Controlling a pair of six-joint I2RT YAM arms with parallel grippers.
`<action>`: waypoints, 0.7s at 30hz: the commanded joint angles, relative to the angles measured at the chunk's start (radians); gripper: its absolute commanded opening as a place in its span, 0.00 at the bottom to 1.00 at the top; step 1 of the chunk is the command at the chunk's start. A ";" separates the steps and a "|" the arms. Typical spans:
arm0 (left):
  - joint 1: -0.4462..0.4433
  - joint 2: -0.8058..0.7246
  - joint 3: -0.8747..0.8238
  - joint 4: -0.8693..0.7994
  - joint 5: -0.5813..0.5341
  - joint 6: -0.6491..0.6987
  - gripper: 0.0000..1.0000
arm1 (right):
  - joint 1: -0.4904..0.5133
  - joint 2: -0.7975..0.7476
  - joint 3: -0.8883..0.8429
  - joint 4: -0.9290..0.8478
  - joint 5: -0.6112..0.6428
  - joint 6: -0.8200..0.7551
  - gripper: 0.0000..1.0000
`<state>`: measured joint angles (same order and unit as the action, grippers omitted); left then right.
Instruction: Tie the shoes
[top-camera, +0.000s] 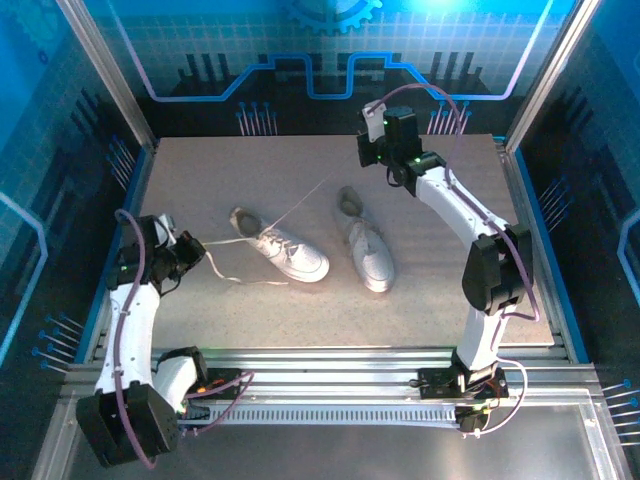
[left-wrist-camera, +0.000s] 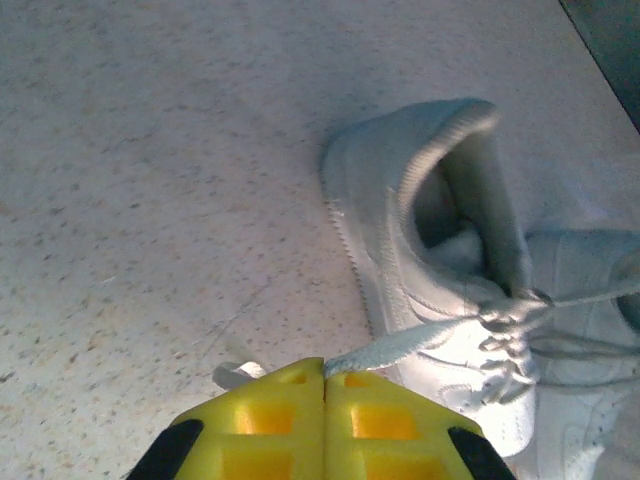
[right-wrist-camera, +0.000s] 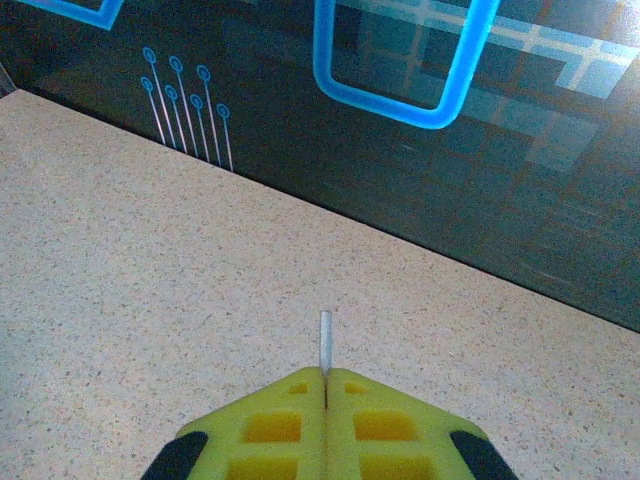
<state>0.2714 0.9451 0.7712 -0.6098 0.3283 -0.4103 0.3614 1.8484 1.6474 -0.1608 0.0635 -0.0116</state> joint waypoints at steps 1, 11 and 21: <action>-0.147 0.004 0.065 -0.036 -0.045 0.055 0.00 | 0.011 0.006 0.055 -0.015 -0.092 0.008 0.00; -0.670 0.152 0.155 0.152 -0.198 0.050 0.00 | 0.161 0.154 0.306 -0.109 -0.464 0.007 0.00; -0.598 0.119 0.159 0.305 -0.080 0.163 0.61 | 0.218 0.171 0.333 -0.046 -0.631 0.080 0.00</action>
<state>-0.4171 1.1446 0.9745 -0.4103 0.1944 -0.2588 0.5835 2.0224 1.9675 -0.2272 -0.5011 0.0368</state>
